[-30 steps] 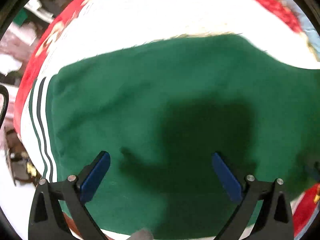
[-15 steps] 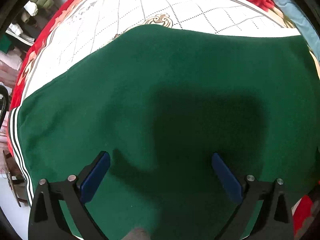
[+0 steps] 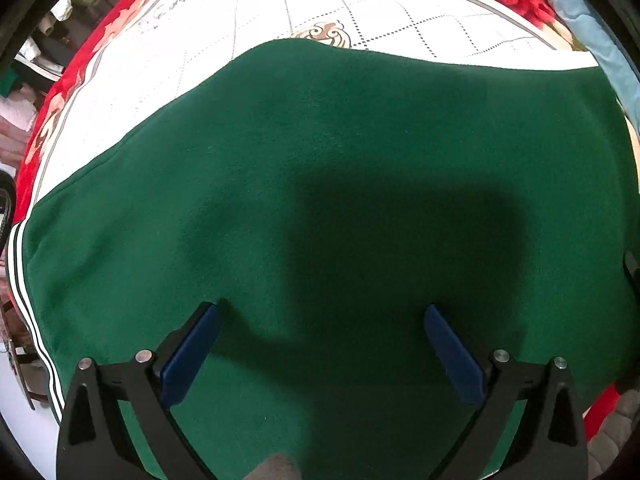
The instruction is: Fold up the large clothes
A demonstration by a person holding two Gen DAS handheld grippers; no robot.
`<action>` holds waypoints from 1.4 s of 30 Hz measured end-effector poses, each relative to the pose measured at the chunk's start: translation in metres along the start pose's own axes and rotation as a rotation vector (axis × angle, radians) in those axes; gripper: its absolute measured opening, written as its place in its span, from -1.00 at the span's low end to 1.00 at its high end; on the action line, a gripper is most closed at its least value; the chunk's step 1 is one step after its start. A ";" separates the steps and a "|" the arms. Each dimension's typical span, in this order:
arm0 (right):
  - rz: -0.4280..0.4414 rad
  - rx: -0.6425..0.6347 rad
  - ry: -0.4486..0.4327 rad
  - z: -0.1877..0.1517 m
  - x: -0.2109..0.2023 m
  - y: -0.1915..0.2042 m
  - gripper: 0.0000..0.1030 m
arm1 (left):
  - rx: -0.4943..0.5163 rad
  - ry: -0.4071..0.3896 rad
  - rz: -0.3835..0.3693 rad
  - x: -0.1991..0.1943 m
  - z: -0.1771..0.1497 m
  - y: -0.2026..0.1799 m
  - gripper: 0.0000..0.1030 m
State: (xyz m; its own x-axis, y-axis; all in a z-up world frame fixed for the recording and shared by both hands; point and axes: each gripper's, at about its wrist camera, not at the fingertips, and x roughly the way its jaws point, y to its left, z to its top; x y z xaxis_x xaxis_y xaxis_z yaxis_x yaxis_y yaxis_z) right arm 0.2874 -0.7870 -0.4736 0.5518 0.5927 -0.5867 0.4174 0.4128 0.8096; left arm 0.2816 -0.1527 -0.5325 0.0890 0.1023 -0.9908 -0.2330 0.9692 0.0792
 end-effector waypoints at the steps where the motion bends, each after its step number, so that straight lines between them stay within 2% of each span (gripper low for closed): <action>1: 0.000 -0.008 -0.005 0.000 0.000 0.004 -0.50 | 0.003 -0.001 -0.001 -0.004 -0.007 -0.004 1.00; 3: -0.001 -0.036 -0.015 -0.001 -0.001 0.018 -0.59 | 0.017 -0.004 -0.001 -0.003 -0.010 -0.004 1.00; 8: 0.017 -0.142 -0.028 -0.010 -0.009 0.065 -0.63 | 0.015 0.011 -0.024 -0.006 -0.010 -0.007 1.00; 13: -0.004 -0.306 -0.015 -0.034 -0.005 0.135 -0.64 | -0.021 0.035 -0.102 -0.002 -0.006 0.008 1.00; 16: -0.026 -0.402 -0.008 -0.051 0.003 0.173 -0.64 | -0.080 0.037 -0.157 -0.010 -0.006 0.027 1.00; 19: -0.046 -0.516 0.007 -0.076 0.020 0.218 -0.64 | -0.167 -0.017 -0.190 -0.040 -0.012 0.069 1.00; 23: -0.092 -0.694 0.048 -0.129 0.051 0.275 -0.63 | -0.308 -0.091 -0.169 -0.092 -0.042 0.148 1.00; 28: -0.112 -0.901 0.166 -0.217 0.107 0.321 -0.63 | -0.474 -0.131 -0.058 -0.129 -0.118 0.276 1.00; 29: -0.124 -0.974 0.199 -0.246 0.128 0.328 -0.63 | -0.499 -0.135 -0.046 -0.130 -0.135 0.288 1.00; 31: -0.139 -1.063 0.262 -0.286 0.160 0.329 -0.63 | -0.564 -0.132 -0.003 -0.134 -0.169 0.326 1.00; 33: -0.171 -1.178 0.349 -0.344 0.202 0.318 -0.63 | -0.627 -0.122 0.046 -0.134 -0.214 0.362 1.00; 37: -0.282 -1.369 0.506 -0.435 0.264 0.272 -0.63 | -0.737 -0.070 0.108 -0.117 -0.257 0.408 1.00; 38: -0.345 -1.416 0.575 -0.459 0.286 0.252 -0.57 | -0.758 -0.061 0.118 -0.115 -0.264 0.414 1.00; 40: -0.428 -1.445 0.644 -0.483 0.308 0.227 -0.31 | -0.799 -0.057 0.124 -0.117 -0.276 0.427 1.00; 42: -0.410 -1.459 0.667 -0.491 0.312 0.230 0.16 | -0.816 -0.063 0.118 -0.121 -0.281 0.437 1.00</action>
State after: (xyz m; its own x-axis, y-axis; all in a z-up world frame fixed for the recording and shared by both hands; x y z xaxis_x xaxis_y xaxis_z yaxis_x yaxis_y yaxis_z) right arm 0.2013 -0.1679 -0.4604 0.0350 0.3018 -0.9527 -0.7503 0.6377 0.1744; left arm -0.1035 0.1958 -0.4086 0.0679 0.2290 -0.9711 -0.8719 0.4867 0.0538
